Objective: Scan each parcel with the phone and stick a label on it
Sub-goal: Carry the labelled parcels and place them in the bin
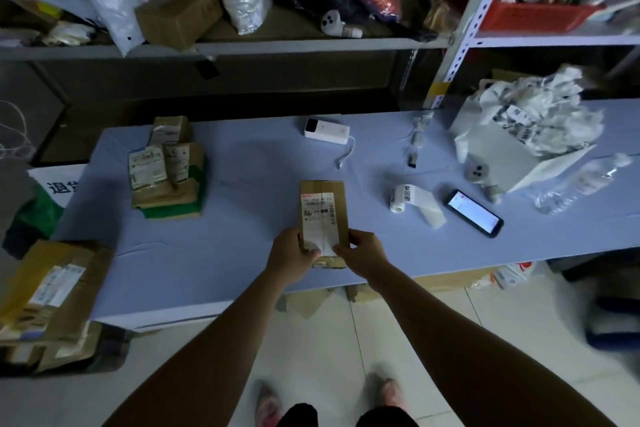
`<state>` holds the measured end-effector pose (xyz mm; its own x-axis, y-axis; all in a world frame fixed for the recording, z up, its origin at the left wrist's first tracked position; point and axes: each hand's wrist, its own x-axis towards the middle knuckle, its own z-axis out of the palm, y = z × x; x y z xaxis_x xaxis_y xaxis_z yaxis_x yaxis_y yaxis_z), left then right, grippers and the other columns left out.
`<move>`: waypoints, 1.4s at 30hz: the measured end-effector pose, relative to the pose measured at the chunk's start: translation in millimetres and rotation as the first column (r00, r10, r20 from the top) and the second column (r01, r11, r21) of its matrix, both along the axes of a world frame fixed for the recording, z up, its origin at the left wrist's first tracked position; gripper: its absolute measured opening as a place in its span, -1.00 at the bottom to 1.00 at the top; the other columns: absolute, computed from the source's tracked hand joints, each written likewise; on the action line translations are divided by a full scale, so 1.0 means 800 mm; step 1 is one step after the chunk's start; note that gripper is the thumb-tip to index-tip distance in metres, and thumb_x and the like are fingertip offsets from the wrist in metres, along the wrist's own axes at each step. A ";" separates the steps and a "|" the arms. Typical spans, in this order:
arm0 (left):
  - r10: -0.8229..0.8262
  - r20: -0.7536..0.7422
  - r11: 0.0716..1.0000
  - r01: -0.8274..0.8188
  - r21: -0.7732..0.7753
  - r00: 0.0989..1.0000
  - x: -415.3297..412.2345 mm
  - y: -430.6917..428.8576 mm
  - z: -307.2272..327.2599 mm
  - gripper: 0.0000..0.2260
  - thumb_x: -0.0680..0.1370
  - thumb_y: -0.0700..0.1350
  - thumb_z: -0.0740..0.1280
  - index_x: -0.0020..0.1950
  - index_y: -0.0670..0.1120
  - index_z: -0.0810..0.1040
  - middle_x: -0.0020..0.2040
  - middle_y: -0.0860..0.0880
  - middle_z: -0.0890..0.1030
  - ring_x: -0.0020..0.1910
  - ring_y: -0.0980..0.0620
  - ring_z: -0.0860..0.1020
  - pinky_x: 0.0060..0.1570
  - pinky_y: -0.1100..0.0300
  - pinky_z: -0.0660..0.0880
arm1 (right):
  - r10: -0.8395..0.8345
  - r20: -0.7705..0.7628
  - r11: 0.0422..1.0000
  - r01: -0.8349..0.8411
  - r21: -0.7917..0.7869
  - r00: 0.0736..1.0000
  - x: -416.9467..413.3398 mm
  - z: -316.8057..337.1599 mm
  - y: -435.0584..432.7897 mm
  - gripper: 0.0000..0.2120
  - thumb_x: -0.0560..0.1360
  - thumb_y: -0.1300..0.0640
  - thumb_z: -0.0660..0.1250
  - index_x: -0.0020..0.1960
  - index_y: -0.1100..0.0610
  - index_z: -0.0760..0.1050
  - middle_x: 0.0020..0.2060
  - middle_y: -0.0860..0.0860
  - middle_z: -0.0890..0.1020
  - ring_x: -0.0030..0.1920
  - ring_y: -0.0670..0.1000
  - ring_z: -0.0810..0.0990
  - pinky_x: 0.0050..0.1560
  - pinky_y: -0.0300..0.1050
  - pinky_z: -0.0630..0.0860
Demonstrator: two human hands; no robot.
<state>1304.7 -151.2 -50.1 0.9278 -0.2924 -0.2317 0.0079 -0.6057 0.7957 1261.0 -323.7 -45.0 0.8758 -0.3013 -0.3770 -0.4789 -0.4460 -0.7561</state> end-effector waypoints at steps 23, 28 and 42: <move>0.217 -0.112 0.976 -0.213 0.046 0.970 -0.016 -0.219 -0.065 -0.17 0.20 0.31 0.56 0.38 0.03 0.44 0.24 0.04 0.60 0.21 0.00 0.57 0.16 -0.01 0.58 | -0.007 0.137 1.000 0.008 -0.001 0.991 0.029 -0.001 -0.240 -0.56 0.50 0.17 0.49 0.36 0.16 0.53 0.19 0.02 0.65 0.09 -0.02 0.66 0.11 -0.21 0.55; 0.282 -0.093 0.955 -0.270 0.124 0.955 -0.002 -0.243 -0.070 -0.07 0.11 0.30 0.62 0.37 -0.03 0.39 0.22 -0.03 0.57 0.21 -0.06 0.56 0.09 -0.01 0.61 | 0.006 0.123 0.960 0.029 -0.278 0.992 0.069 0.004 -0.314 -0.60 0.50 0.21 0.44 0.33 0.17 0.54 0.17 0.10 0.67 0.14 0.09 0.65 0.09 -0.17 0.51; 0.439 -0.138 0.896 -0.422 0.141 0.888 -0.009 -0.290 -0.037 -0.07 0.13 0.22 0.66 0.39 0.19 0.28 0.19 0.03 0.62 0.11 -0.06 0.60 0.05 -0.03 0.63 | 0.219 -0.220 0.781 -0.306 -0.544 0.951 0.093 -0.096 -0.465 -0.23 0.41 -0.19 0.48 0.46 0.12 0.26 0.33 0.15 0.44 0.36 0.20 0.40 0.21 0.11 0.48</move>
